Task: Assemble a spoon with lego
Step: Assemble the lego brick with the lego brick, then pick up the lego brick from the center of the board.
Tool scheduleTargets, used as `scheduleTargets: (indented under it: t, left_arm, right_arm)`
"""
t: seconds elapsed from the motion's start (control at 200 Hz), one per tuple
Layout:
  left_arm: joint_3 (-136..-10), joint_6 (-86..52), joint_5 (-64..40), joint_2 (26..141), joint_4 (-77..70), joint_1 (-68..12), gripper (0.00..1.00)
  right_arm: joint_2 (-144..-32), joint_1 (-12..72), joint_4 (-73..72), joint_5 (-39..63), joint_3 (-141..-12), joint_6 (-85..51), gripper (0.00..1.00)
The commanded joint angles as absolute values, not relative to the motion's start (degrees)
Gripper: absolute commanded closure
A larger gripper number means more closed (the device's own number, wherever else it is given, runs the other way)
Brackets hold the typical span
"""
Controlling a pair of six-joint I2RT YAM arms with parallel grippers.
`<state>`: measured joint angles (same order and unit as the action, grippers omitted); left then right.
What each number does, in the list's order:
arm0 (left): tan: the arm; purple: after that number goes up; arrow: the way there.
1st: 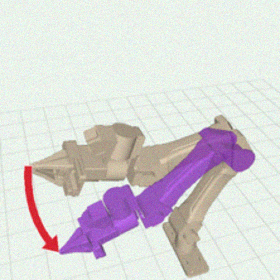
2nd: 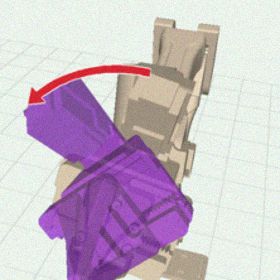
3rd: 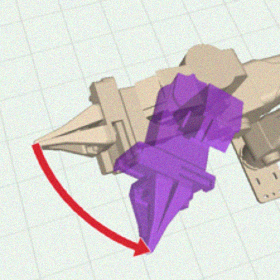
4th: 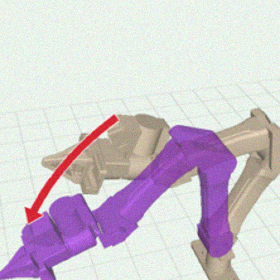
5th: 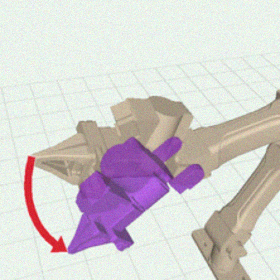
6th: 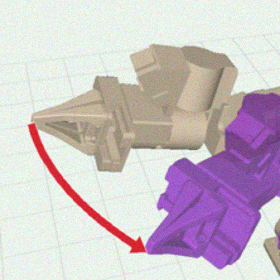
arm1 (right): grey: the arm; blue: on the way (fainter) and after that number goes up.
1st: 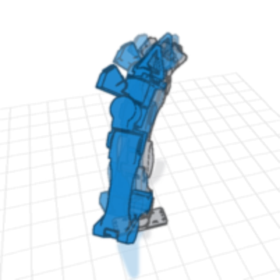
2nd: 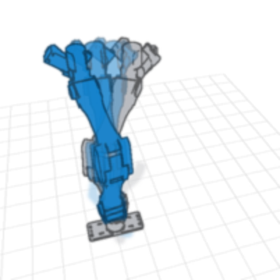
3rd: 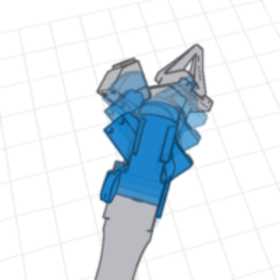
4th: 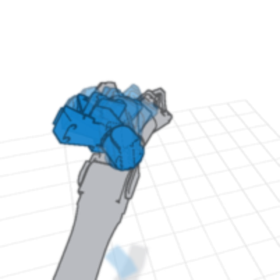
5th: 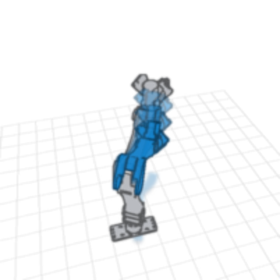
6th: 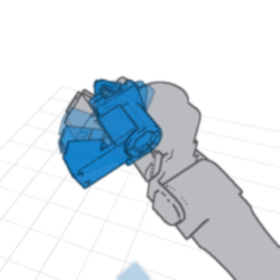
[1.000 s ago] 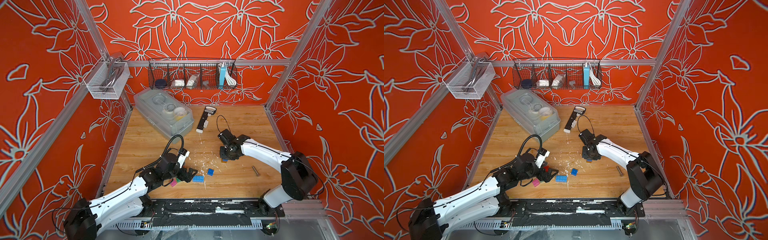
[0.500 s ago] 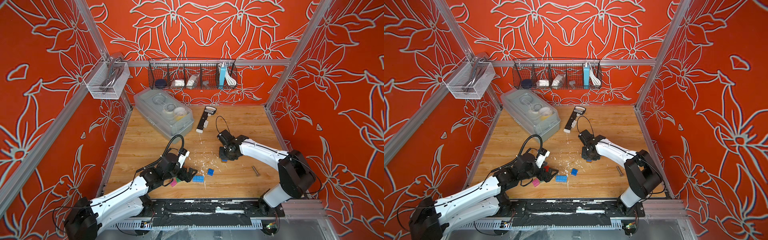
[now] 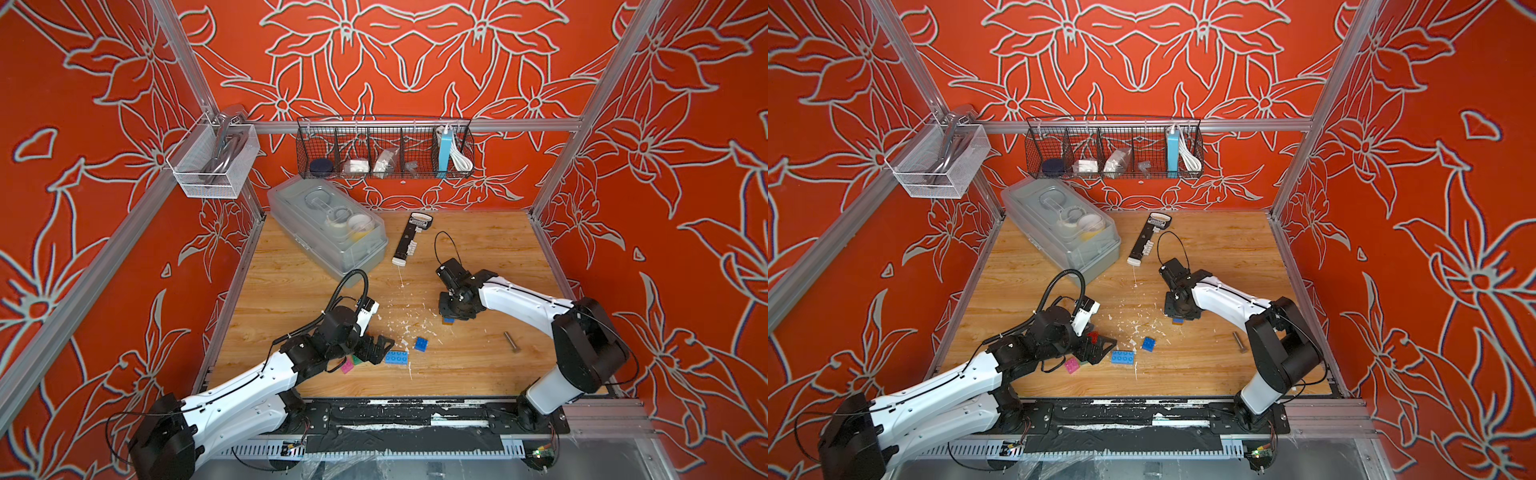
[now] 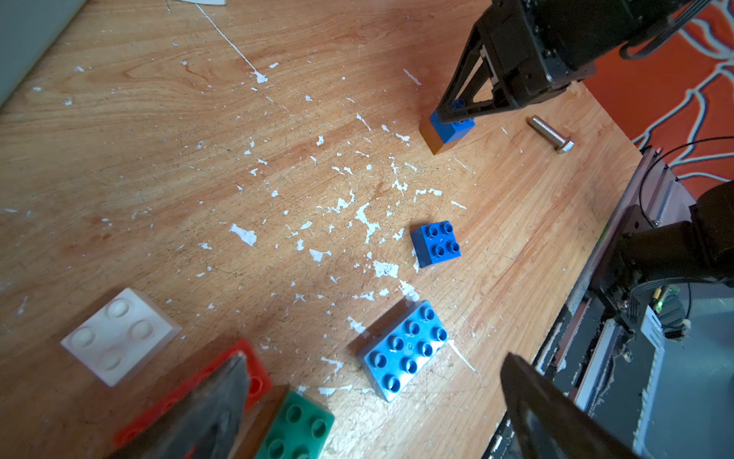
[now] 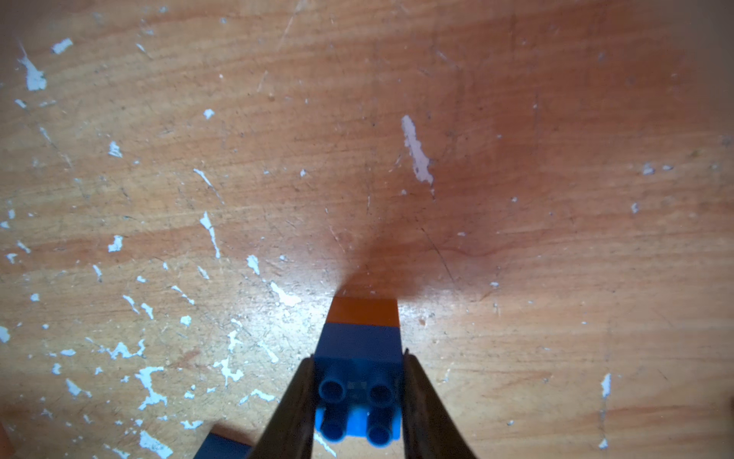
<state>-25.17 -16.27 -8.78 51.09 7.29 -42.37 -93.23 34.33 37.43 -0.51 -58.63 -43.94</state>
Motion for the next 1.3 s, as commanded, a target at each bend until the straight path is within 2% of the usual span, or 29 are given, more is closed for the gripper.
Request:
scheduleTargets:
  t: [0.0, 0.125, 0.23, 0.435, 0.641, 0.821, 1.006, 1.296]
  left_arm:
    - [-26.0, -15.4, -7.8, 51.2, 7.8, -42.6, 0.02]
    - [-25.9, -15.4, -7.2, 50.9, 8.2, -42.7, 0.02]
    - [-25.7, -15.6, -6.9, 50.5, 8.3, -42.8, 0.02]
    - [-25.7, -15.6, -6.5, 50.3, 8.6, -43.1, 0.02]
    - [-25.7, -15.9, -6.1, 49.6, 9.0, -43.2, 0.01]
    - [-25.2, -16.8, -4.9, 48.0, 9.8, -43.3, 0.02]
    - [-24.1, -17.8, -4.1, 46.8, 9.7, -43.3, 0.02]
    - [-23.9, -17.7, -4.2, 46.2, 10.0, -43.3, 0.01]
  right_arm:
    - [-100.0, 33.8, 40.0, -0.7, -57.3, -42.7, 0.74]
    - [-101.3, 33.9, 39.7, -0.3, -56.5, -42.4, 0.74]
    - [-100.5, 33.9, 38.2, 1.6, -55.9, -42.7, 0.69]
    - [-94.1, 33.8, 42.3, 1.9, -60.4, -42.3, 0.45]
    - [-89.2, 33.9, 47.5, -0.3, -64.3, -40.9, 0.33]
    - [-84.9, 36.6, 50.0, 1.5, -62.4, -40.7, 0.33]
    - [-83.4, 44.0, 48.3, 1.4, -60.6, -46.5, 0.33]
    - [-94.9, 52.4, 43.1, 0.6, -64.0, -50.9, 0.23]
